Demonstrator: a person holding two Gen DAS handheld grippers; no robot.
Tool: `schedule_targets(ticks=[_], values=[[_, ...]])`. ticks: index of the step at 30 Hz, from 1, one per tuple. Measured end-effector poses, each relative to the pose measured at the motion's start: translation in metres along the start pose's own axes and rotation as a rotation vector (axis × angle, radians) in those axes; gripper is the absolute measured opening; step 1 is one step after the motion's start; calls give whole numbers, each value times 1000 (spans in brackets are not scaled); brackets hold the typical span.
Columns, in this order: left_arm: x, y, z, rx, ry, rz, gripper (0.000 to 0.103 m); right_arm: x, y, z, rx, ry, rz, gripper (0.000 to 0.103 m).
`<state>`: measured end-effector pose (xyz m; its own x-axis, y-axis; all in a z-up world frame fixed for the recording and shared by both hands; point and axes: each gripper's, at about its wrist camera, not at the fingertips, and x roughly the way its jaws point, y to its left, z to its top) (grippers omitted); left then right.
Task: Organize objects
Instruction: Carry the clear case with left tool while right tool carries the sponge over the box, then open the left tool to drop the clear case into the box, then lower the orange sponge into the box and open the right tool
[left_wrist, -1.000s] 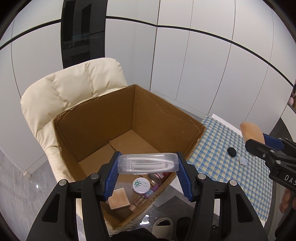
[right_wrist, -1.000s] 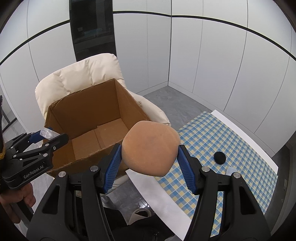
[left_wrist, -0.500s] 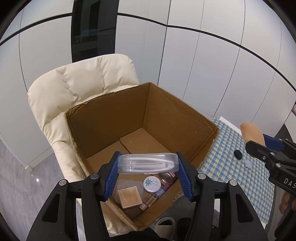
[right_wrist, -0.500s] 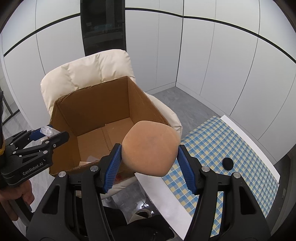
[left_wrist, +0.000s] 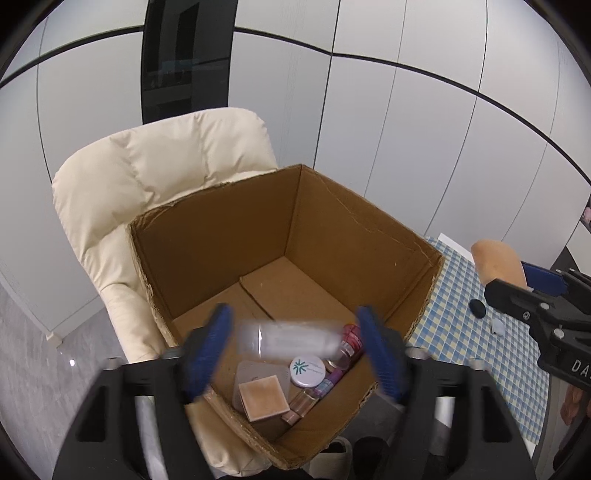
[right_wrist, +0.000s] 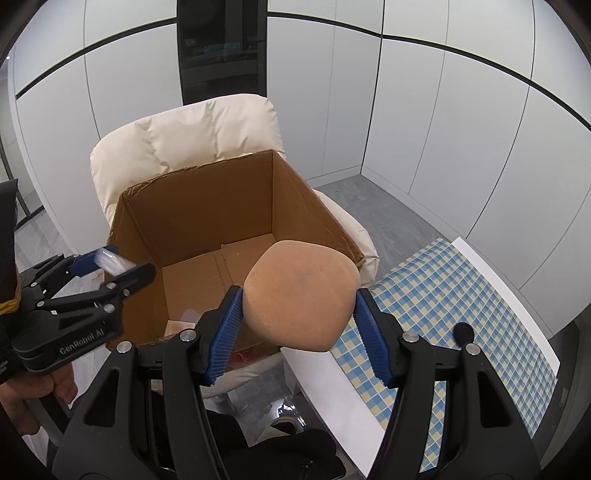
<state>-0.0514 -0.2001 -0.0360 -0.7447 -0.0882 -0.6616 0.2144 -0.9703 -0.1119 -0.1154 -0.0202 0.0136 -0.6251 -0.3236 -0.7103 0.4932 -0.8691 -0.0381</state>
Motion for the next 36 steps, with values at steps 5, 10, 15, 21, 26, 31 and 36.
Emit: schedule_targets(ticks=[5,10,15,21,26,31,36], values=[[-11,4,6,-7,-49,20,102,1,6,1,-11,1,3,64],[-17,15,10,-33,-57,40,102,3,10,3,-20,3,3,64],[-20,28,10,-49,-51,70,102,6,19,7,-29,0,15,64],[-29,47,10,-69,-68,91,102,12,34,11,-51,2,32,64],[-34,66,7,-102,-65,114,102,16,46,18,-55,-3,54,64],[-39,80,3,-114,-66,136,102,23,61,23,-66,0,75,64],[-44,94,0,-131,-67,157,102,29,78,28,-86,2,90,64]])
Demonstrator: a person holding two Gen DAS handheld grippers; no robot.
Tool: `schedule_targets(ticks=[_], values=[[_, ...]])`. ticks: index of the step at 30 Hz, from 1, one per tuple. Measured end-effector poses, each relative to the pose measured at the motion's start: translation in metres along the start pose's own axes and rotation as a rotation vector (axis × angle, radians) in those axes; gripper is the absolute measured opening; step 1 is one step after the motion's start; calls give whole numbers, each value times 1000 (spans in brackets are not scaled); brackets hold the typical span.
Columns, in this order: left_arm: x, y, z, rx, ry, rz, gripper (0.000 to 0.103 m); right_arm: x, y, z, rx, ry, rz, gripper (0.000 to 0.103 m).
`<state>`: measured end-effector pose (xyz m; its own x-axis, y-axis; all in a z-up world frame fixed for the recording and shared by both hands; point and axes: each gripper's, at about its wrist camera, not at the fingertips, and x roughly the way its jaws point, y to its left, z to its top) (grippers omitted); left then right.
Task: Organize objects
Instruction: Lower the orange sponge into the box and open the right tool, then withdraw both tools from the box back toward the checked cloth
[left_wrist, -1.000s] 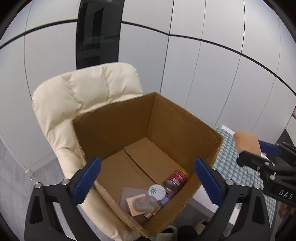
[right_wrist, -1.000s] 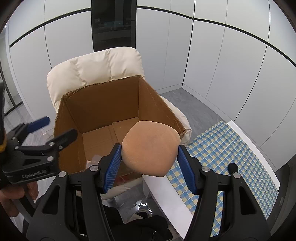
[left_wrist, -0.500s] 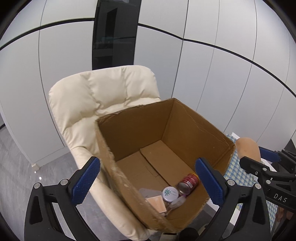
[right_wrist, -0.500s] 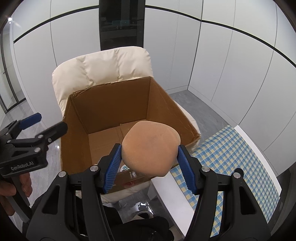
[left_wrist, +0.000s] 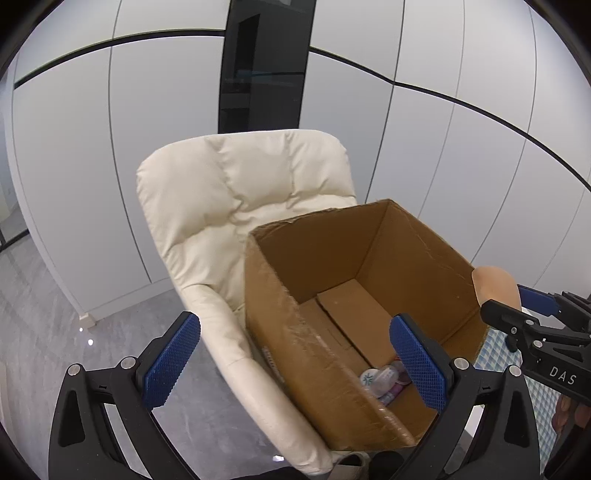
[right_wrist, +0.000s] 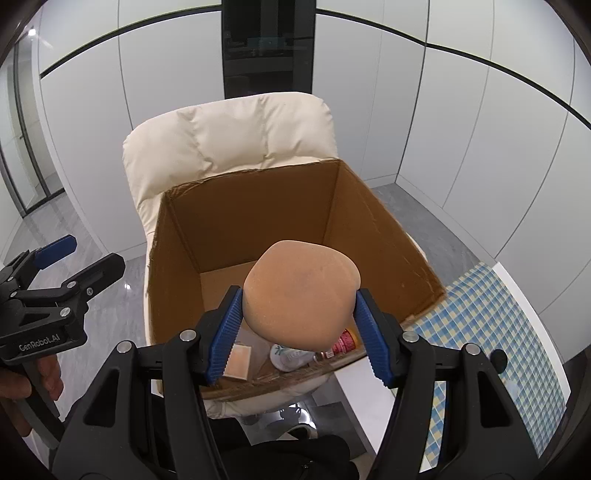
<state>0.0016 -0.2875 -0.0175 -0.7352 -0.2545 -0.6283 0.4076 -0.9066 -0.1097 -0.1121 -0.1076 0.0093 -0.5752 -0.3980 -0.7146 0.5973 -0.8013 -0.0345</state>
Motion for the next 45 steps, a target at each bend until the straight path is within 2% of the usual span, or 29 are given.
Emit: schedule_targets(ticks=[14,17,19,24,33,36,45], values=[[-7,36,-2,-42,-3,46,102,11,30,13,-26,-7,7,68],[-6,42,-2,-51,-2,55,102,12,34,15,-29,-11,-2,79],[-7,44,-3,-56,-1,60,102,12,36,16,-26,-19,-16,92],[-5,45,-2,-63,5,61,102,10,34,17,-5,-22,-17,95],[-1,32,0,-59,11,41,102,8,18,11,15,-1,-27,95],[2,23,1,-51,15,29,102,5,8,7,31,-2,-40,103],[10,-8,1,-8,21,-11,102,-7,-28,-2,97,-5,-64,103]])
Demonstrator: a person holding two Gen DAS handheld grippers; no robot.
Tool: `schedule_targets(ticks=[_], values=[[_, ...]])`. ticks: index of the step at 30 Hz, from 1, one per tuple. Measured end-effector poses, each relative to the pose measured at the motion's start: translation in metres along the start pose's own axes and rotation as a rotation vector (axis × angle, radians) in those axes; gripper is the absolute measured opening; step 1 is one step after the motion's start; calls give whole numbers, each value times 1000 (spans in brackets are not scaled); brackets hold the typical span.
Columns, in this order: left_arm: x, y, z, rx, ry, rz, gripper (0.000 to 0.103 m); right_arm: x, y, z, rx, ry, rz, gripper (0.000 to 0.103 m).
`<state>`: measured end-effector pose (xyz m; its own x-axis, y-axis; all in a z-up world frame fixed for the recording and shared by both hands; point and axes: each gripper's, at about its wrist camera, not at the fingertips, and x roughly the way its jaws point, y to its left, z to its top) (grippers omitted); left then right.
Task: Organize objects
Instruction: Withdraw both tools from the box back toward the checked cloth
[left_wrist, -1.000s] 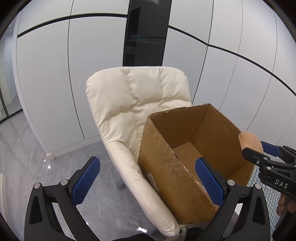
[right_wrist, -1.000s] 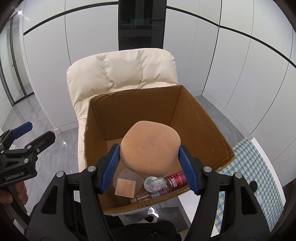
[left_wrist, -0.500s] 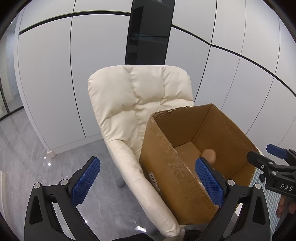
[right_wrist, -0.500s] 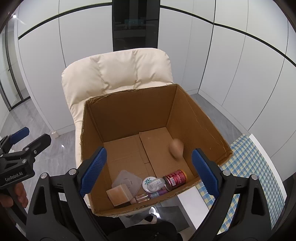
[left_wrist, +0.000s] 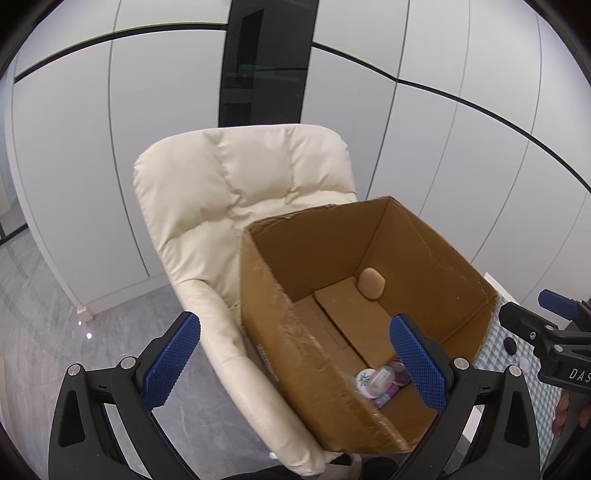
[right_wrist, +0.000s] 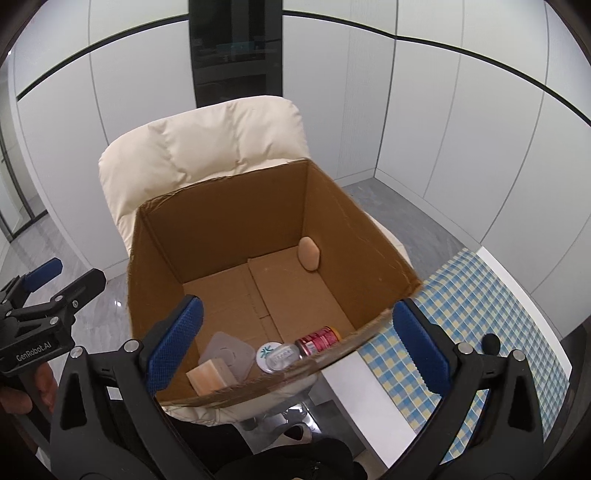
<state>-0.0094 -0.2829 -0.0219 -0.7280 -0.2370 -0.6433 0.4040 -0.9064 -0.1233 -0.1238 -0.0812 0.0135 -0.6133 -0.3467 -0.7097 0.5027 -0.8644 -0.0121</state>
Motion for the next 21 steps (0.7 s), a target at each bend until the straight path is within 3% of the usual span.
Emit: schedule_targets(ticks=[21], values=[[8,-52,-5,63,19,-60,102,-15,-46,-10,56,-4,-60,103]])
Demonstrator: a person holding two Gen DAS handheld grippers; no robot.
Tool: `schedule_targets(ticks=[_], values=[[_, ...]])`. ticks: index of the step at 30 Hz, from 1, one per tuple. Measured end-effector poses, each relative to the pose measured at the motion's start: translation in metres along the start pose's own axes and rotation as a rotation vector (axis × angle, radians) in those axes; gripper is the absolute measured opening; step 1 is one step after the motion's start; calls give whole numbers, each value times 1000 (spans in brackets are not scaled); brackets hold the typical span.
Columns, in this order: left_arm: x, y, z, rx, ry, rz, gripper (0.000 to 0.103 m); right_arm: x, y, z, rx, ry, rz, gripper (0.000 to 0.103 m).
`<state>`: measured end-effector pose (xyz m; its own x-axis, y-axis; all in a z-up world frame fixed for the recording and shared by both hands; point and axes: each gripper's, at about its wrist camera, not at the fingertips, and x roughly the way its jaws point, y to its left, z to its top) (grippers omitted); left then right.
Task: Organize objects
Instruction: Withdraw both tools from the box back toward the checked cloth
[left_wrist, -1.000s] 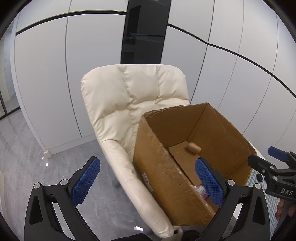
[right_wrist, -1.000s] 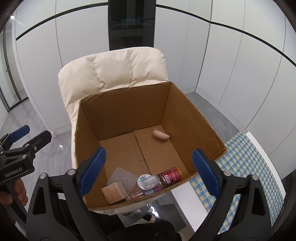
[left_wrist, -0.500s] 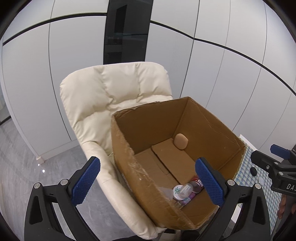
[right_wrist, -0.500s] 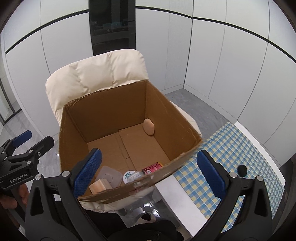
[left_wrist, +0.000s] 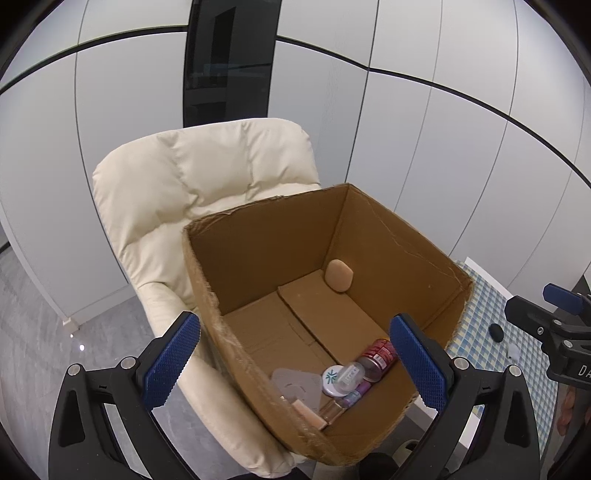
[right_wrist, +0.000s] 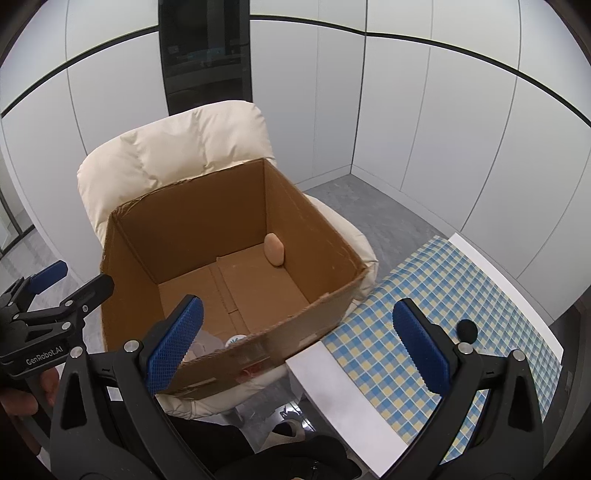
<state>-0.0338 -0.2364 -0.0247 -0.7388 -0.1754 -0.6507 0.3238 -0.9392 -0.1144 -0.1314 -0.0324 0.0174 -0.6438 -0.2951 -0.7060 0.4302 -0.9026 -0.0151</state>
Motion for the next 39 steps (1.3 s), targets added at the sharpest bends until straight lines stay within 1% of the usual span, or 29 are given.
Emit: schedule_targets(ticks=[15,19,22,25,39], values=[[7,-43,-2,65,10,-42,102,-16,-41,-10,67,-4,-45,103],[8,-59,-5,94,16,-59,102,-19,-55,-14,96,7,-52,103],[7,-73,-7,134,8,-52,102,-21,-67,-17,127,9,-60,103],[6,-83,-9,157,7,-61,102,-23,-77,-20,149,9,-65,103],[11,-124,-15,195,28,-119,102,-36,-96,-33,108,1,-139,103]])
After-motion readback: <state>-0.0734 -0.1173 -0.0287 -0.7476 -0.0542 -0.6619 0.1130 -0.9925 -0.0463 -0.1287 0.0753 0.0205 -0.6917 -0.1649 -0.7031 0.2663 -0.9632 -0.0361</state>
